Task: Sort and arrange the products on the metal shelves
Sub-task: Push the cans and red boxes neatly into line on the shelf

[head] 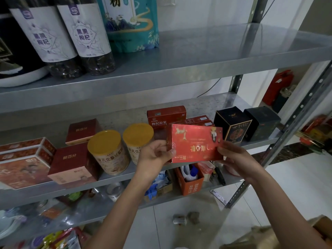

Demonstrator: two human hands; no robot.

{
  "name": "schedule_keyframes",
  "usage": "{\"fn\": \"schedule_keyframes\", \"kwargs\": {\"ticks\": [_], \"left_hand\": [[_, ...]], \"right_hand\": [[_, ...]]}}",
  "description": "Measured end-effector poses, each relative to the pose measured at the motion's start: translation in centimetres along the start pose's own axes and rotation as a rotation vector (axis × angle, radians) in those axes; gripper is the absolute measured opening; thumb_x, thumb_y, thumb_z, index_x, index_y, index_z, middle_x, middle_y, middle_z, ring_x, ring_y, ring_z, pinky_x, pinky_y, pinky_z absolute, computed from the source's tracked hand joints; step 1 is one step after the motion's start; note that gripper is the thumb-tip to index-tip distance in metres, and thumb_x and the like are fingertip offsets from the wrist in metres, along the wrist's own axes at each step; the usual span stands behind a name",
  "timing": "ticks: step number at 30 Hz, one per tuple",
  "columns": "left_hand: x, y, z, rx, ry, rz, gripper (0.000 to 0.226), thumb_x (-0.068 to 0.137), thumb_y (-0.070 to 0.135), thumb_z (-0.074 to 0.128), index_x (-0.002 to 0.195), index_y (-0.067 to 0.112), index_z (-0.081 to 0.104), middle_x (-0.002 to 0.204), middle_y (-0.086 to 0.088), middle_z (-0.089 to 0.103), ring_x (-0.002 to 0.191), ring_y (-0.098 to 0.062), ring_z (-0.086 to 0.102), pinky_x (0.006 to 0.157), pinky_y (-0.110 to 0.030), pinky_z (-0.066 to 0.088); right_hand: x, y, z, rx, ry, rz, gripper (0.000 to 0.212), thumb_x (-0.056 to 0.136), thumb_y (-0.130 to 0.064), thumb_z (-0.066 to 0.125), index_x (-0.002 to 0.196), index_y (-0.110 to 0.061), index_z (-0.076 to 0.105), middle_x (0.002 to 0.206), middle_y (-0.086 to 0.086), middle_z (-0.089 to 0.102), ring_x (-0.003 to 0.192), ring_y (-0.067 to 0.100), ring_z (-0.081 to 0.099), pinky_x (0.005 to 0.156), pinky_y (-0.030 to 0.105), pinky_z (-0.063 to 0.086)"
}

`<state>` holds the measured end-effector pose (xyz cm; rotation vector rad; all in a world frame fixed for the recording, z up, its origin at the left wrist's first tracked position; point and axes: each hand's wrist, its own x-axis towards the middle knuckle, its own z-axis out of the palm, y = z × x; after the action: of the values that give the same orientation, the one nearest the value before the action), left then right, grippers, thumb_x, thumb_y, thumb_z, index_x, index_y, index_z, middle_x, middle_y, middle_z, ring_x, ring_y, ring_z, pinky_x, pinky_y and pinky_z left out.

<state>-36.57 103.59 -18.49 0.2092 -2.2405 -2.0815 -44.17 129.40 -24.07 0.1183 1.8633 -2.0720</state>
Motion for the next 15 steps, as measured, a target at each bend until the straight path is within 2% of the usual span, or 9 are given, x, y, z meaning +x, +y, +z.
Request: {"fn": "schedule_keyframes", "kwargs": {"ticks": [2, 4, 7, 10, 12, 15], "left_hand": [[-0.2, 0.0, -0.1, 0.111, -0.053, 0.113, 0.033, 0.081, 0.001, 0.074, 0.101, 0.025, 0.066, 0.094, 0.011, 0.07, 0.086, -0.001, 0.066, 0.077, -0.014, 0.052], [-0.5, -0.1, -0.2, 0.152, -0.067, 0.215, 0.044, 0.078, -0.001, 0.075, 0.103, 0.034, 0.063, 0.102, 0.018, 0.068, 0.097, 0.006, 0.062, 0.084, -0.01, 0.048], [-0.6, 0.1, -0.6, 0.164, -0.08, 0.349, 0.051, 0.078, -0.006, 0.072, 0.108, 0.034, 0.065, 0.116, 0.012, 0.065, 0.113, 0.001, 0.058, 0.095, -0.014, 0.045], [-0.6, 0.3, -1.0, 0.228, -0.13, 0.467, 0.052, 0.079, -0.012, 0.069, 0.109, 0.03, 0.066, 0.124, 0.005, 0.063, 0.123, -0.006, 0.053, 0.104, -0.026, 0.046], [-0.6, 0.5, -0.8, 0.235, -0.158, 0.5, 0.05, 0.079, -0.013, 0.067, 0.111, 0.025, 0.066, 0.131, 0.003, 0.057, 0.129, -0.007, 0.048, 0.104, -0.033, 0.048], [-0.5, 0.5, -0.2, 0.263, -0.1, 0.534, 0.055, 0.08, -0.01, 0.068, 0.122, 0.026, 0.062, 0.148, 0.005, 0.04, 0.14, -0.006, 0.033, 0.11, -0.034, 0.041]], "right_hand": [[-0.1, -0.3, -0.2, 0.034, -0.037, -0.044, 0.044, 0.077, -0.018, 0.07, 0.12, -0.022, 0.063, 0.113, 0.002, 0.072, 0.104, 0.02, 0.069, 0.084, 0.033, 0.057], [-0.2, -0.5, -0.2, 0.125, -0.035, -0.058, 0.037, 0.088, -0.009, 0.061, 0.123, -0.02, 0.062, 0.122, 0.008, 0.068, 0.114, 0.026, 0.065, 0.094, 0.047, 0.052], [-0.6, -0.9, -0.5, 0.45, -0.096, 0.036, 0.034, 0.094, -0.019, 0.051, 0.126, -0.013, 0.061, 0.125, 0.016, 0.065, 0.117, 0.033, 0.062, 0.097, 0.054, 0.05], [-1.2, -1.5, -0.9, 0.615, -0.153, 0.099, 0.043, 0.092, -0.03, 0.049, 0.12, -0.004, 0.067, 0.125, 0.017, 0.065, 0.11, 0.029, 0.065, 0.095, 0.041, 0.052], [-1.1, -1.5, -0.5, 0.546, -0.14, 0.084, 0.032, 0.087, -0.021, 0.055, 0.108, -0.005, 0.073, 0.118, 0.015, 0.068, 0.099, 0.024, 0.069, 0.082, 0.033, 0.06], [-0.8, -1.3, 0.4, 0.537, -0.1, 0.036, 0.028, 0.08, -0.004, 0.054, 0.093, -0.011, 0.078, 0.102, 0.01, 0.073, 0.084, 0.019, 0.072, 0.064, 0.026, 0.059]]}}
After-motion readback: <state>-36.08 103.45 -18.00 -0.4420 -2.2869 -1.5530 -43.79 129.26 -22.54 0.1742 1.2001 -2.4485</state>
